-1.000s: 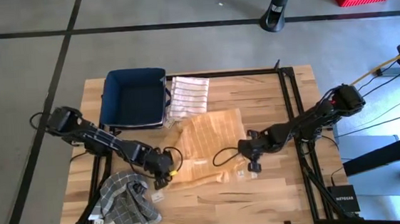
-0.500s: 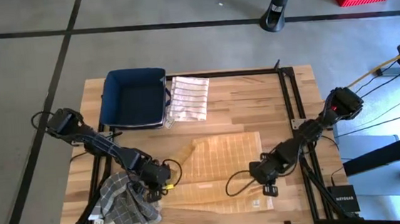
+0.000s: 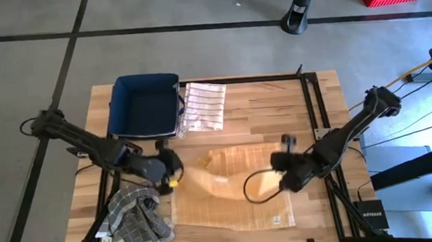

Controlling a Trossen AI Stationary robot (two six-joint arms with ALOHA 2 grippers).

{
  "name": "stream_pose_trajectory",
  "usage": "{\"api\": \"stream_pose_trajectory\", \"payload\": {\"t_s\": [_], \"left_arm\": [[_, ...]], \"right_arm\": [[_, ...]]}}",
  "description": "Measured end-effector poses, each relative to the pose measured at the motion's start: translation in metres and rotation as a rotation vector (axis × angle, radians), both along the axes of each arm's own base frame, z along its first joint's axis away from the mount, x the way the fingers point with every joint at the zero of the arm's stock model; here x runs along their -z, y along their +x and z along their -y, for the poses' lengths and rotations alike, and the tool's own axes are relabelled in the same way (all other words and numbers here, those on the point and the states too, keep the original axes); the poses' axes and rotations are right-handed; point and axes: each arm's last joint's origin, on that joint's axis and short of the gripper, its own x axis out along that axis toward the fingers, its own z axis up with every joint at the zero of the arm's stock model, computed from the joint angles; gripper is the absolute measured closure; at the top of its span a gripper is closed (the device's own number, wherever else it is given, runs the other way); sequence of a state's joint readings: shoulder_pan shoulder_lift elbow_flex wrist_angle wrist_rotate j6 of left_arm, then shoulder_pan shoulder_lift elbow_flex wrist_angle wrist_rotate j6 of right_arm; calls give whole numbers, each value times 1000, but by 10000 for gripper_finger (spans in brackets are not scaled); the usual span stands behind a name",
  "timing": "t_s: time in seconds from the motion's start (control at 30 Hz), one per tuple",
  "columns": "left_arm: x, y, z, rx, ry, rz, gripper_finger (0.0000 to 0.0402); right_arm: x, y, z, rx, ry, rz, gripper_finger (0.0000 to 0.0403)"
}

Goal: Fold towel
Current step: Fold the orange towel

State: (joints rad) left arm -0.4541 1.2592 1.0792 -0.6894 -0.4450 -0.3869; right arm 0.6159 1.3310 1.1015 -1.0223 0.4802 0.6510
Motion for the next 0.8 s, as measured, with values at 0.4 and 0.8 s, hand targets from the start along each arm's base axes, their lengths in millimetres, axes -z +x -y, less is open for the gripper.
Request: {"api": "stream_pose_trajectory", "payload": {"t_s": [0.4,0.8], "left_arm": [[-46,-13,-77,-481,644,155,396],[-67,0,-129,-588,885,68,396]], "right_arm": [[-55,-51,62,385,-513,489,396],[-34,-49,106,537,-792,326,396]]}}
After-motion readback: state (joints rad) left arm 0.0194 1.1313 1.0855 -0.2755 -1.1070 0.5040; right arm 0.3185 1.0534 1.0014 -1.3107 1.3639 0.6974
